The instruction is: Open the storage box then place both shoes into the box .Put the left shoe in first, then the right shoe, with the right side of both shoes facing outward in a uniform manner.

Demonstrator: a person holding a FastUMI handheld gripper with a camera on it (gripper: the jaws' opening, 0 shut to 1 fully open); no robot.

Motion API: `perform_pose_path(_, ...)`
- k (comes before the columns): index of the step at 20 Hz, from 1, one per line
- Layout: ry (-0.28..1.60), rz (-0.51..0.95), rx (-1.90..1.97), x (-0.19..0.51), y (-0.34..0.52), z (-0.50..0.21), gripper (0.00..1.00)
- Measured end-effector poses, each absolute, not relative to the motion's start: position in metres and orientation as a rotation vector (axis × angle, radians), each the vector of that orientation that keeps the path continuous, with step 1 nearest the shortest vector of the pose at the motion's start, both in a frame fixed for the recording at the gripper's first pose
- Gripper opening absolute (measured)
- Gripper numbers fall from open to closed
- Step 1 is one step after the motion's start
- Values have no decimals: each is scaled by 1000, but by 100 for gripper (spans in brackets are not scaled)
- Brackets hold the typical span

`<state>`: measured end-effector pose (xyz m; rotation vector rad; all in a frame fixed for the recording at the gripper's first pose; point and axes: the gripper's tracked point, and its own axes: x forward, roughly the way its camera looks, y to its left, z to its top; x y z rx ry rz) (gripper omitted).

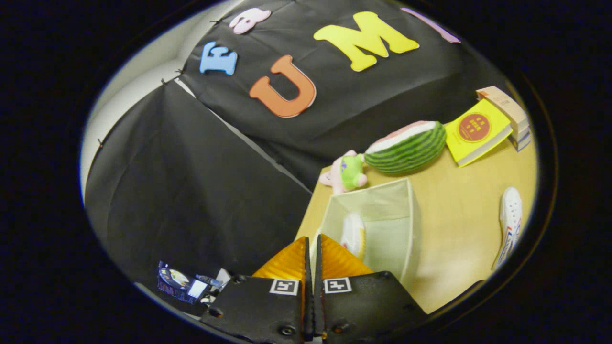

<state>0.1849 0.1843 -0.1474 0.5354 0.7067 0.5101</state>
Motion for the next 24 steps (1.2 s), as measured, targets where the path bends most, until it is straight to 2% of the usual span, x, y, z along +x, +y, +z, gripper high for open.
perform_pose_path(2, 733, 422, 424, 185, 166, -174, 8)
perform_pose_path(5, 800, 435, 440, 185, 178, -203, 10)
perform_pose_path(7, 825, 394, 455, 189, 164, -215, 12)
perform_pose_path(8, 834, 371, 442, 190, 157, -220, 19)
perform_pose_path(9, 842, 349, 412, 189, 149, -225, 28)
perform_pose_path(13, 854, 347, 324, 179, 125, -231, 89)
perform_pose_path(14, 852, 337, 301, 178, 114, -231, 100)
perform_pose_path(24, 855, 222, 210, 153, -6, -237, 100)
